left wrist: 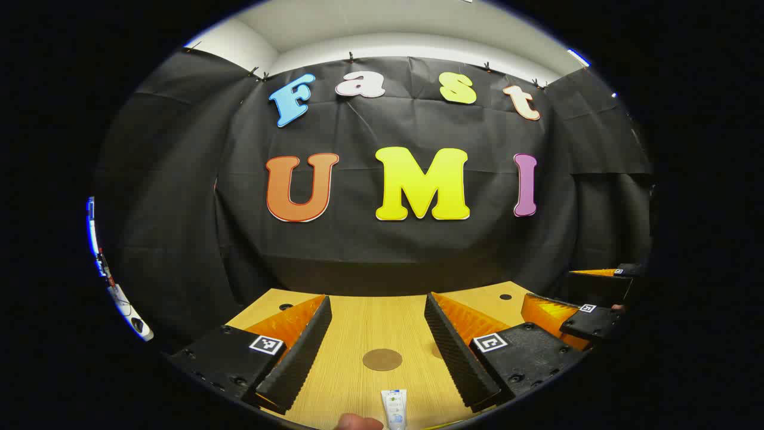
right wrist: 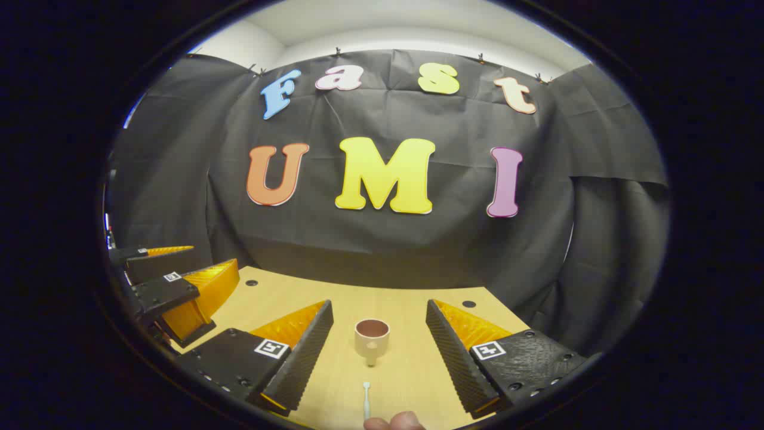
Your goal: Put the toothbrush and toothpaste on the desktop into the cup, then pick up the cup and place it on the coaster on the desktop.
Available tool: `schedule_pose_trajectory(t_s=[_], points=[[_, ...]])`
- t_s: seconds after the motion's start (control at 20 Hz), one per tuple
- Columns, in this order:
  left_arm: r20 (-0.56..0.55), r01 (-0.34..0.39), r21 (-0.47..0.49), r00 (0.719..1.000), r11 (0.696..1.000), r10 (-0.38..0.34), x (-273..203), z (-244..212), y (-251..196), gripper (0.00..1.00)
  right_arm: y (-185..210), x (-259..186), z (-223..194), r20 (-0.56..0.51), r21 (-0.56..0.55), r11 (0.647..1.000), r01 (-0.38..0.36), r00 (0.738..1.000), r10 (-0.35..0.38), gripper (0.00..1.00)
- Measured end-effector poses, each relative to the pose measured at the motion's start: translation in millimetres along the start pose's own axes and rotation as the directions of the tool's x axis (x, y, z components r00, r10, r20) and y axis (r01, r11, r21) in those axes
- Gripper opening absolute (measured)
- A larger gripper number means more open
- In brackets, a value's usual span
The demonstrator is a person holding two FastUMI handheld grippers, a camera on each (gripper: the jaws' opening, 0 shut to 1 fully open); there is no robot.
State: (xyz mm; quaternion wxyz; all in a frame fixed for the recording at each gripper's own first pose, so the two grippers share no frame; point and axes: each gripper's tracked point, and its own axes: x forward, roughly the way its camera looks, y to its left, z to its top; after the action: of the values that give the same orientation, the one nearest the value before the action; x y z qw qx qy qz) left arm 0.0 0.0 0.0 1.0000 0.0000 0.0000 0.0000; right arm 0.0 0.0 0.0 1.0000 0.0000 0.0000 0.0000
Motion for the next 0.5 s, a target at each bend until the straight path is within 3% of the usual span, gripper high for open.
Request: schedule_pose_trajectory(t_s=[0.5], points=[[-0.002,-0.005,0.005,1.0,1.0,0.005,-1.8,-0.9,-3.3,0.99,-6.6,2.4,-1.2,-0.006,0.01,1.0,0.001,1.0,-0.001,0.98]])
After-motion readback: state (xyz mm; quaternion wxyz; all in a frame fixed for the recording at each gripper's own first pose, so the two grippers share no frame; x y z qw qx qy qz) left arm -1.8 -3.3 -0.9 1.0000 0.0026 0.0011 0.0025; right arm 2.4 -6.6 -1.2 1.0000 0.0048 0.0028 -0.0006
